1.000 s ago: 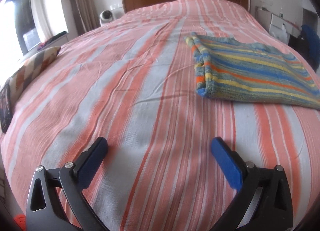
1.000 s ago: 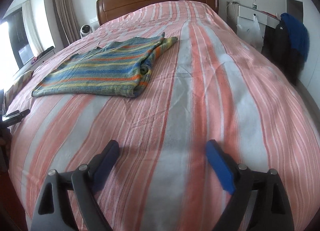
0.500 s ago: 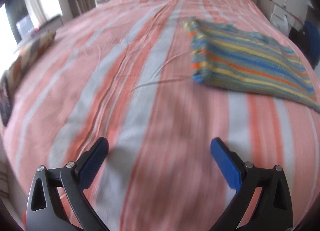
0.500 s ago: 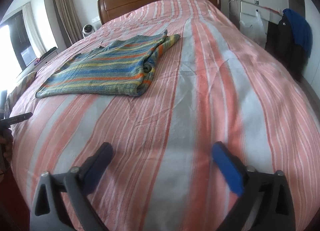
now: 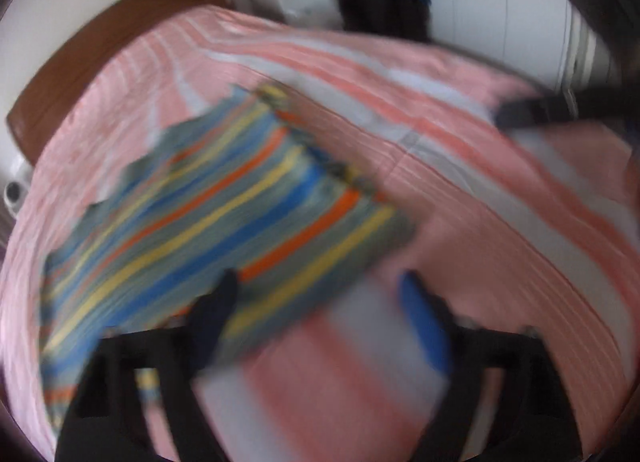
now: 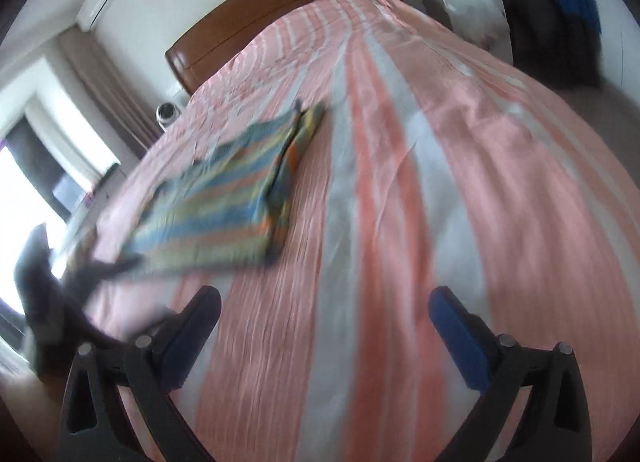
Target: Fold small clothes
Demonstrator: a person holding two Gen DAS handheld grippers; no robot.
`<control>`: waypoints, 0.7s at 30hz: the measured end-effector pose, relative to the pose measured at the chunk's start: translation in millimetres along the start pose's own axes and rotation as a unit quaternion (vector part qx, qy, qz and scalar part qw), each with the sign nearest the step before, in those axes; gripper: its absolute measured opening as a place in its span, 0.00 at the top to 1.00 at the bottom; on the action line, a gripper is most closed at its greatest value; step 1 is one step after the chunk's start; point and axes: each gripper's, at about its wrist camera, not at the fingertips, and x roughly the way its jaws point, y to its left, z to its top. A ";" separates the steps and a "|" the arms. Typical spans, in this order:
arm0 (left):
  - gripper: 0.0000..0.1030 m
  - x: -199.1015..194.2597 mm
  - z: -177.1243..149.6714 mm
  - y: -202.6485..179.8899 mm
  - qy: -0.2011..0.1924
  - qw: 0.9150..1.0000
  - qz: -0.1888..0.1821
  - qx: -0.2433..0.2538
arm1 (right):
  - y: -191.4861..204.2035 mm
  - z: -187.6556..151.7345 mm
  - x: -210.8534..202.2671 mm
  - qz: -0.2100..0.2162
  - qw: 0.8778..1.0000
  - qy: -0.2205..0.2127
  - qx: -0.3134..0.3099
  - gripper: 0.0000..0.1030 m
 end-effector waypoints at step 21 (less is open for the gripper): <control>0.96 -112.8 -82.2 135.4 -0.119 0.955 -0.079 -0.261 | 137.4 186.2 181.7 0.130 0.985 0.102 -0.051 0.92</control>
